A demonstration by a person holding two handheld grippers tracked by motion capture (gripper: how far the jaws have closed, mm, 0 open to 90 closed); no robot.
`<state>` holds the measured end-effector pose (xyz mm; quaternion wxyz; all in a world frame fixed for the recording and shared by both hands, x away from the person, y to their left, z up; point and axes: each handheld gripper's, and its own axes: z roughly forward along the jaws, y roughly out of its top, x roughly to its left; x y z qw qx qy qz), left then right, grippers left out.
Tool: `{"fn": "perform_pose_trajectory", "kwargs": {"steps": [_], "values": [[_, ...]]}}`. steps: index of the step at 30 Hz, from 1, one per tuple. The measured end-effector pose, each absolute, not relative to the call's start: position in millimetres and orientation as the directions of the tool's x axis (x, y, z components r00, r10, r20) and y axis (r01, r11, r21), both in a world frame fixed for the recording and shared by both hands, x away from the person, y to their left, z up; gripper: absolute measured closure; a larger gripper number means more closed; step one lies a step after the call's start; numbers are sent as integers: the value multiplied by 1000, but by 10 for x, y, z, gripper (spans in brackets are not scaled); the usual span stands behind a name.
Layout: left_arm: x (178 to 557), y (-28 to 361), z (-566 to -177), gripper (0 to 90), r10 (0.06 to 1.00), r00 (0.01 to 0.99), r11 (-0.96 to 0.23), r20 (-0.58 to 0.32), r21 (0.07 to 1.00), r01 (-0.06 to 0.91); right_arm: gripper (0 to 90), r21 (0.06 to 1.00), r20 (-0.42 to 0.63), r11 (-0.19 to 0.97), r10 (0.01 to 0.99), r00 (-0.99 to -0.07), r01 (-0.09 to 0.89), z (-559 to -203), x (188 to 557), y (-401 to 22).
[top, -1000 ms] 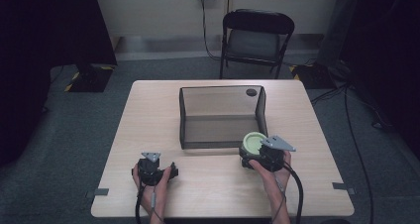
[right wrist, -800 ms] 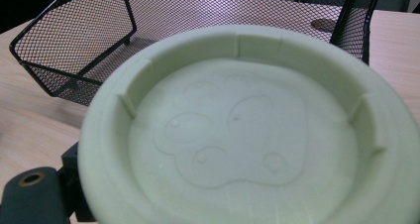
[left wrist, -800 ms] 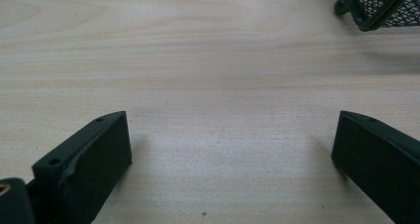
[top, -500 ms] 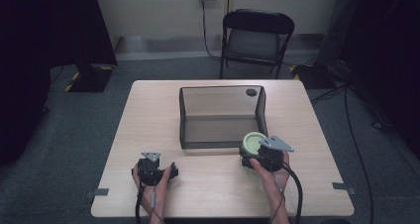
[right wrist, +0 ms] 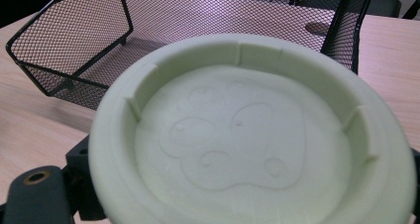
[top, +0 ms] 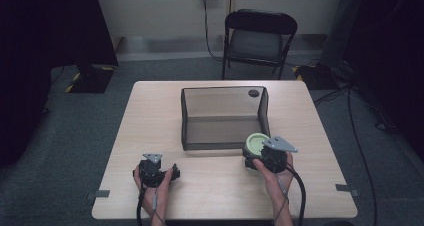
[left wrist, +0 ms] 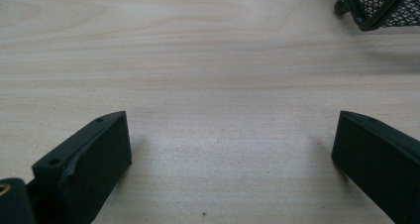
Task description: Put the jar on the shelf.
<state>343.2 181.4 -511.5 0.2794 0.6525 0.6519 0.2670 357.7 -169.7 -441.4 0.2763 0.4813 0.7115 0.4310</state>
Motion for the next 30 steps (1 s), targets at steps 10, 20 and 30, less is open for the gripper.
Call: {"fn": "perform_pose_trajectory", "kwargs": {"steps": [10,20,30], "values": [[3432,1814,-5115,15,1000,8,6,-16,713,701,112,884,10,178,917,-398,433,-4301,3535,-1658],[3432,1814,-5115,15,1000,8,6,-16,713,701,113,893,-5,192,909,-417,408,-4166,3510,-1597],[3432,1814,-5115,15,1000,8,6,-16,713,701,113,898,-6,200,895,-445,391,-4062,3553,-1557]]}}
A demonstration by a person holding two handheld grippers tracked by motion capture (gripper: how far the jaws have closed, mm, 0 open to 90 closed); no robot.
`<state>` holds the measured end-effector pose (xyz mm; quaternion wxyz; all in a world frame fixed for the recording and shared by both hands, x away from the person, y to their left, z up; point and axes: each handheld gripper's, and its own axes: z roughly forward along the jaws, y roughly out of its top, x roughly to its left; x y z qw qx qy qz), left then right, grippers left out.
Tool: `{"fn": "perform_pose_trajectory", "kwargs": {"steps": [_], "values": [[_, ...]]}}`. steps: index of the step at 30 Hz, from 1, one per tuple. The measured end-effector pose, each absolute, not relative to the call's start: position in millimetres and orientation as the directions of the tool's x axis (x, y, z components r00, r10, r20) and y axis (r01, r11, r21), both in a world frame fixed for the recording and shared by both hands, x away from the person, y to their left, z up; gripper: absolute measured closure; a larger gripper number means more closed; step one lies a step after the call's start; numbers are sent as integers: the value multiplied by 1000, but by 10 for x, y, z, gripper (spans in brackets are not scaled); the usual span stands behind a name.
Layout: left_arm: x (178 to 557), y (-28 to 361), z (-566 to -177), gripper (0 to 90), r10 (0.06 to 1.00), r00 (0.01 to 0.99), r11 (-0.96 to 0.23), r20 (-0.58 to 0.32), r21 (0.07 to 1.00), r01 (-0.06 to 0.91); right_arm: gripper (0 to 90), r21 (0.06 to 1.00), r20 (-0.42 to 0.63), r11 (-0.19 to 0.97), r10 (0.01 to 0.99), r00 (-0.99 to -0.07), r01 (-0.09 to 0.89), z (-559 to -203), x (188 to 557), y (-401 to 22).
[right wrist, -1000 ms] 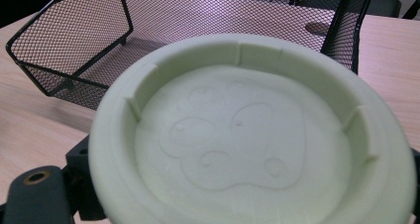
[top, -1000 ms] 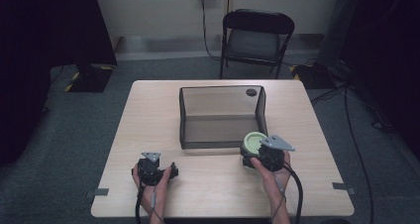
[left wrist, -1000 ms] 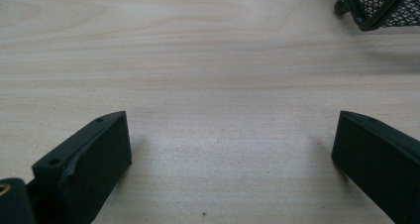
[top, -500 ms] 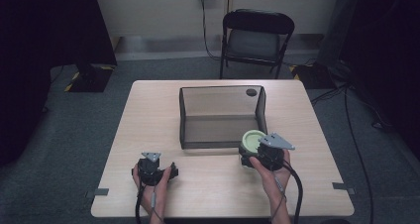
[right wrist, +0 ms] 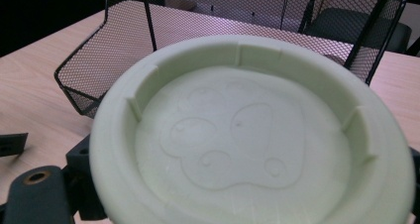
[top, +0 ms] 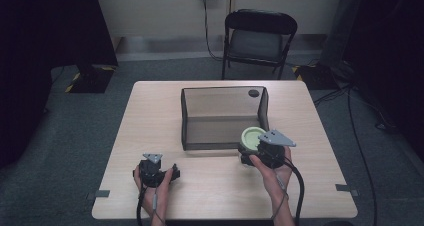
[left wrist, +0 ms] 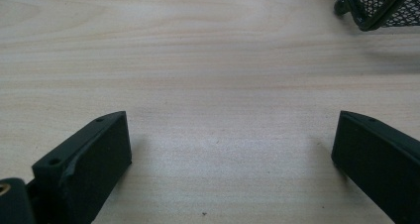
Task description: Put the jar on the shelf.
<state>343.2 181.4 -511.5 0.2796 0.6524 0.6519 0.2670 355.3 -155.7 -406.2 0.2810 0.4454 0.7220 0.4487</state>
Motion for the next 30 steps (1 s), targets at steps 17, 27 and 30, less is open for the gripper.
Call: {"fn": "perform_pose_trajectory", "kwargs": {"steps": [17,27,30], "values": [[3432,1814,-5115,15,1000,8,6,-16,713,701,113,906,-13,209,883,-469,368,-3863,3697,-1496],[3432,1814,-5115,15,1000,8,6,-16,713,701,113,905,-29,230,873,-487,358,-3785,3833,-1424],[3432,1814,-5115,14,1000,8,6,-16,713,701,114,903,-29,236,867,-498,360,-3782,3881,-1396]]}}
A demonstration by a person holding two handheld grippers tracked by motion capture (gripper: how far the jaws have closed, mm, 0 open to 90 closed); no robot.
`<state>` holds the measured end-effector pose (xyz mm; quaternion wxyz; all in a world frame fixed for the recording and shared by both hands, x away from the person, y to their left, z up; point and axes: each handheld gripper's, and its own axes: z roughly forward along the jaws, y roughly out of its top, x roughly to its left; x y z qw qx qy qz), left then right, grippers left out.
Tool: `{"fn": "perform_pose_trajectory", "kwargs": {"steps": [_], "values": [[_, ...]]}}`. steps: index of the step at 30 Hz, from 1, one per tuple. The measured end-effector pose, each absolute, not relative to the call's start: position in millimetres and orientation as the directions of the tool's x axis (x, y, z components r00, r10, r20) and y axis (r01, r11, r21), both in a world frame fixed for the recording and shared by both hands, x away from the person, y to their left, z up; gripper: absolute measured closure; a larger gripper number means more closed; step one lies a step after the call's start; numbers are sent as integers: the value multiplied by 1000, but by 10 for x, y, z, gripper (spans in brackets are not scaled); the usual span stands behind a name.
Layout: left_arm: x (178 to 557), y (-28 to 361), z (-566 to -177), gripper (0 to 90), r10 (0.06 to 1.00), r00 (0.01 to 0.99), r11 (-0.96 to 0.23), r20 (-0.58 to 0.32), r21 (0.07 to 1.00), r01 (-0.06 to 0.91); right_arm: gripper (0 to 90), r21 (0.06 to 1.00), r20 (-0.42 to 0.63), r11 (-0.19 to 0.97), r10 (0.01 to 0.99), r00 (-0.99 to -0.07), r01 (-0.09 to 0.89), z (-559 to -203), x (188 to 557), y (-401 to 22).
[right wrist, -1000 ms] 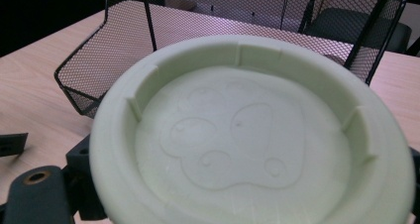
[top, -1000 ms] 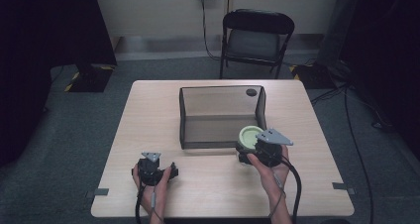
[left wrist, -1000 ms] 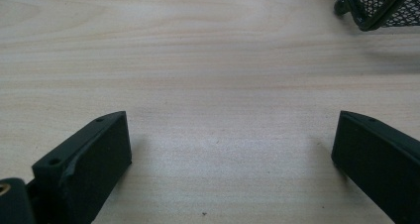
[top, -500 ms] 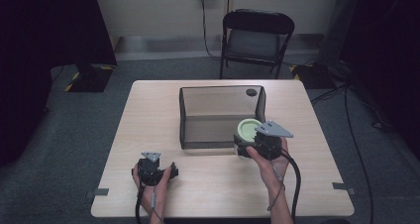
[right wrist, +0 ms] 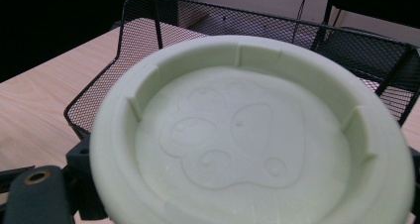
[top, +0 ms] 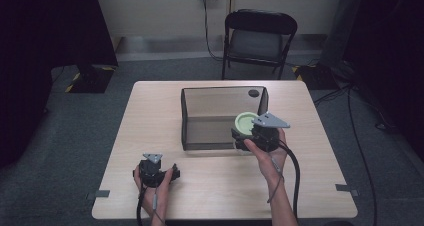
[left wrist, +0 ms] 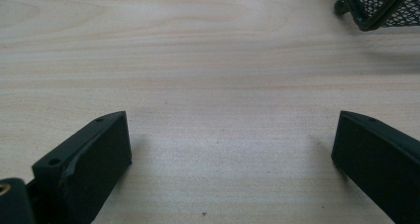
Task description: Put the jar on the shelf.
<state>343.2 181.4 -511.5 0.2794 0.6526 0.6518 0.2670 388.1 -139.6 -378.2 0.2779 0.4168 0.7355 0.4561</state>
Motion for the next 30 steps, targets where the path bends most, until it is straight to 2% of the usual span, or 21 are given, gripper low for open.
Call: {"fn": "perform_pose_trajectory", "kwargs": {"steps": [15,30], "values": [[3431,1814,-5115,15,1000,8,6,-16,713,702,114,902,-24,236,864,-503,362,-3733,4127,-1307],[3429,1816,-5115,14,1000,11,3,-15,713,701,114,893,-7,230,868,-497,388,-3833,4404,-1216]]}}
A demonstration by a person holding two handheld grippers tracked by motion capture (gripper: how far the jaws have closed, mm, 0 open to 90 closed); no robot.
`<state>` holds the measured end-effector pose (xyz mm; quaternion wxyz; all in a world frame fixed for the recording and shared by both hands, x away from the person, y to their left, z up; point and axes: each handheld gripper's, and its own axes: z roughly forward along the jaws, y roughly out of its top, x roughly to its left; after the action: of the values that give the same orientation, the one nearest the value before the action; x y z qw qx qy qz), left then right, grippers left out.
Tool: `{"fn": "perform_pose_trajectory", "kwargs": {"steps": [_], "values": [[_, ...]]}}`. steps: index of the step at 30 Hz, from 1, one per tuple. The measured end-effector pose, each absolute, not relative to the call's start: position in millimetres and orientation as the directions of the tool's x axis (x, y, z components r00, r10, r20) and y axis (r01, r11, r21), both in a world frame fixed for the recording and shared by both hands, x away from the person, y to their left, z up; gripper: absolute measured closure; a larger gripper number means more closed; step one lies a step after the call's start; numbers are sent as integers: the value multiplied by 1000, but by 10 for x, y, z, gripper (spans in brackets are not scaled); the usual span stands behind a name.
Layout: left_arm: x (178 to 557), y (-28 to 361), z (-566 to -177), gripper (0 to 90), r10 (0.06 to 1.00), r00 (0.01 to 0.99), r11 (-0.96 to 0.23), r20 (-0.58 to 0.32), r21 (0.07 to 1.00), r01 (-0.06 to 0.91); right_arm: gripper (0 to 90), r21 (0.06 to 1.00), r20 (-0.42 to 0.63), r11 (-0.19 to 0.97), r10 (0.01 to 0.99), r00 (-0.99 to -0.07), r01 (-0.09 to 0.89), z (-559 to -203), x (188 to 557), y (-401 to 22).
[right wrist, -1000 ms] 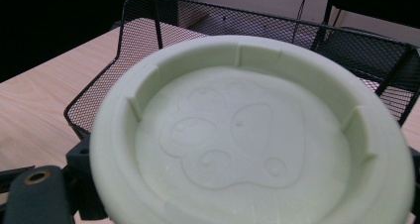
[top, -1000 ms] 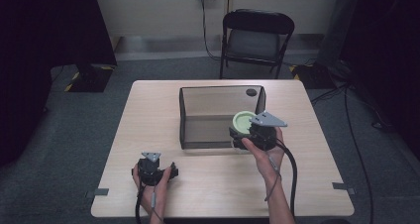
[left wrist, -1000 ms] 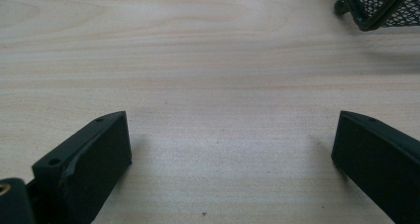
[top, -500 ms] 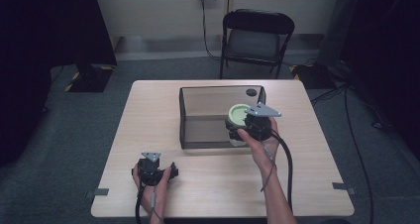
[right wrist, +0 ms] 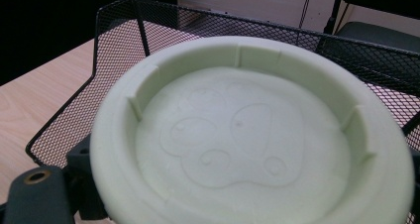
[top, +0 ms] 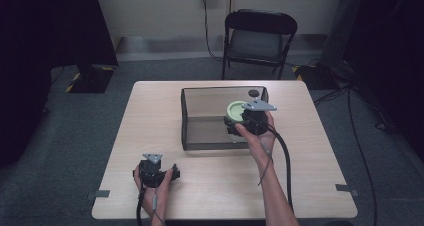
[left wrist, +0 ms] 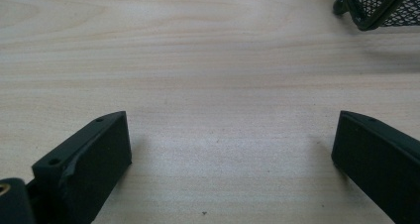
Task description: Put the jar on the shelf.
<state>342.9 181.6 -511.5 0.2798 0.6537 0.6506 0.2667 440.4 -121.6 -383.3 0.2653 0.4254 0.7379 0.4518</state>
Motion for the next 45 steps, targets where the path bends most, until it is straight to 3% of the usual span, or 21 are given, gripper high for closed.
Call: {"fn": "perform_pose_trajectory", "kwargs": {"steps": [25,45], "values": [[3428,1818,-5116,13,1000,14,1,-16,713,701,113,861,-5,250,875,-483,443,-4053,4847,-1088],[3426,1821,-5117,13,1000,19,-1,-16,713,701,113,851,11,243,878,-479,465,-4276,4898,-1093]]}}
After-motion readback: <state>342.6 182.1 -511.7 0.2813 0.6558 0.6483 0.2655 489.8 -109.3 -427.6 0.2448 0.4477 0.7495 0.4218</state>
